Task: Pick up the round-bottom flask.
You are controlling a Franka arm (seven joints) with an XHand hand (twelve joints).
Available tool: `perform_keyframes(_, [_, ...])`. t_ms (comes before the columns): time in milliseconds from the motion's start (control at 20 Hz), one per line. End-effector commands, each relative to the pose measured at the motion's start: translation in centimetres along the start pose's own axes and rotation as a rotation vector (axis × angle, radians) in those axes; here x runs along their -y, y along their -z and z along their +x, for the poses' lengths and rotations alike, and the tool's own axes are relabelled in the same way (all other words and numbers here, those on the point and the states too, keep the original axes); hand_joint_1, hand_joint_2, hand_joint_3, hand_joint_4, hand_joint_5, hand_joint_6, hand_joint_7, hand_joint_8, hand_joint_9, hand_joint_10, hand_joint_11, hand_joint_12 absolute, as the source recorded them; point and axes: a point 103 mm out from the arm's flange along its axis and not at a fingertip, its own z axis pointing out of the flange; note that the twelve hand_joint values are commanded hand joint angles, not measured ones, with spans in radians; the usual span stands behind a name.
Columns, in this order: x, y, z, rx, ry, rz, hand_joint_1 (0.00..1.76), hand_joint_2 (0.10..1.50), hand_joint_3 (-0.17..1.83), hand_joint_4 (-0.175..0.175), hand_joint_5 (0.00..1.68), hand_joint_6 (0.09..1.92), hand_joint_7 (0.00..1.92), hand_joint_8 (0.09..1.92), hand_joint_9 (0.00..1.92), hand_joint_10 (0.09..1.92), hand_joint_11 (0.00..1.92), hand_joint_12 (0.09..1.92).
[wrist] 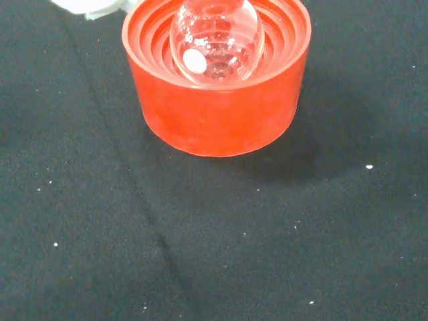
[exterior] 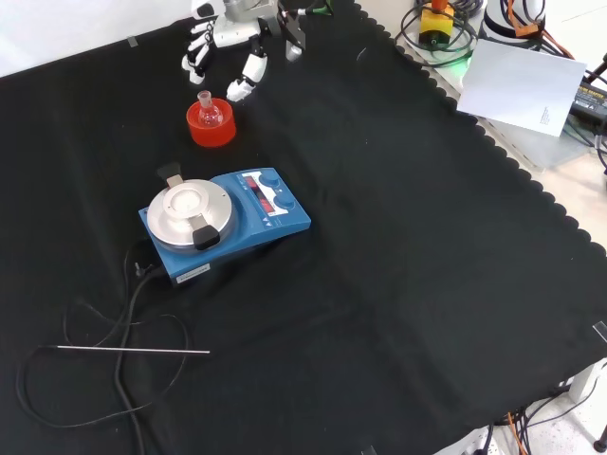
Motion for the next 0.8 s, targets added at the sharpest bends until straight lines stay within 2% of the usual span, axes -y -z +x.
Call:
perform_keyframes(50, [-0.67, -0.54, 0.28, -0.005, -0.001, 0.010, 0.68, 0.67, 0.53, -0.046, 0.63, 0.09, 0.22, 0.62, 0.43, 0.67, 0.00, 1.36])
perform_keyframes(800, [-1.02, -1.26, 0.89, 0.011, -0.011, 0.003, 0.72, 0.69, 0.52, -0.038, 0.70, 0.12, 0.25, 0.62, 0.44, 0.67, 0.00, 1.37])
